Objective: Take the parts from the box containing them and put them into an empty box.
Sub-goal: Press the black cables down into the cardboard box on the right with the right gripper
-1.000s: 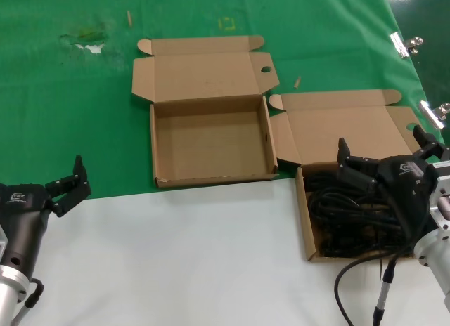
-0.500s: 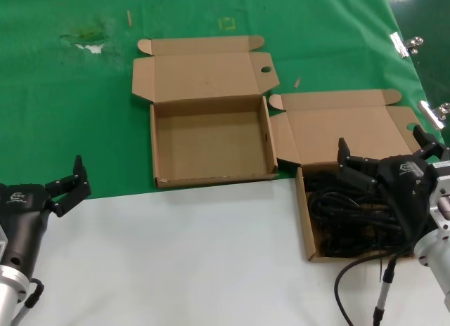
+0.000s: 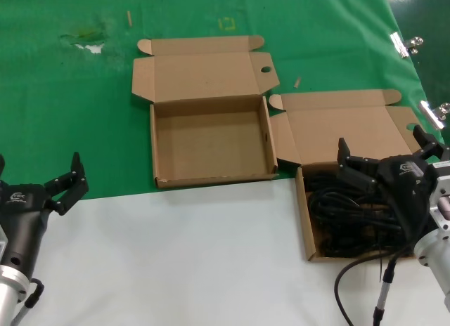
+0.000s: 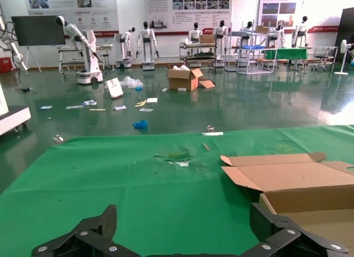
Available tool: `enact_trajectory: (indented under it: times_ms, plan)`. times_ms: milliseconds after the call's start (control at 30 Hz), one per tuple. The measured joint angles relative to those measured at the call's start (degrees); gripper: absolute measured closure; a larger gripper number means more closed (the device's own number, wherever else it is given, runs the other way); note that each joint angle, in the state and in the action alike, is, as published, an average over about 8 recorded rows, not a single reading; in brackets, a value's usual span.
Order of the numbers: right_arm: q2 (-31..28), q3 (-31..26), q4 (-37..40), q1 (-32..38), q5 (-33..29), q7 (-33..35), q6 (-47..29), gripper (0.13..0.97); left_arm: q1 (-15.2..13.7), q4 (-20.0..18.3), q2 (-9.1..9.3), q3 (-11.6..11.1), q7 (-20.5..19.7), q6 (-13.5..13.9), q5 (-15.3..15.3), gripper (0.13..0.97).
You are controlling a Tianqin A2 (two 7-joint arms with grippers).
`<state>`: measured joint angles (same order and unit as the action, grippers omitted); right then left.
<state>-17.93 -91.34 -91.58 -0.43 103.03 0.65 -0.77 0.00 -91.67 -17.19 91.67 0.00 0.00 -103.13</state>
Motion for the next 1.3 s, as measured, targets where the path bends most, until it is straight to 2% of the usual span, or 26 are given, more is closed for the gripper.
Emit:
enact_trajectory:
  times_ms: [300, 433, 700, 733, 967, 1300]
  plan:
    - [-1.3, -0.5, 0.0, 0.4, 0.4, -0.4, 0.2, 0.129, 0.0, 0.0, 0.00, 0.0, 0.0, 0.0, 0.0, 0.373]
    - [-3.2, -1.2, -0.3, 0.8, 0.9, -0.9, 0.5, 0.129, 0.0, 0.0, 0.00, 0.0, 0.0, 0.0, 0.0, 0.373]
    - [-6.6, -1.2, -2.9, 0.8, 0.0, -0.2, -0.9, 0.129, 0.0, 0.0, 0.00, 0.0, 0.0, 0.0, 0.0, 0.583]
    - [-7.4, -1.4, -3.3, 0.7, -0.2, -0.2, -1.0, 0.129, 0.0, 0.0, 0.00, 0.0, 0.0, 0.0, 0.0, 0.583]
    - [-16.6, -7.0, -6.1, 1.0, 0.9, -0.7, 0.2, 0.129, 0.0, 0.0, 0.00, 0.0, 0.0, 0.0, 0.0, 0.749]
    - [-35.9, -24.1, -8.3, 8.2, 12.8, 2.6, 6.4, 0.129, 0.0, 0.0, 0.00, 0.0, 0.0, 0.0, 0.0, 0.896]
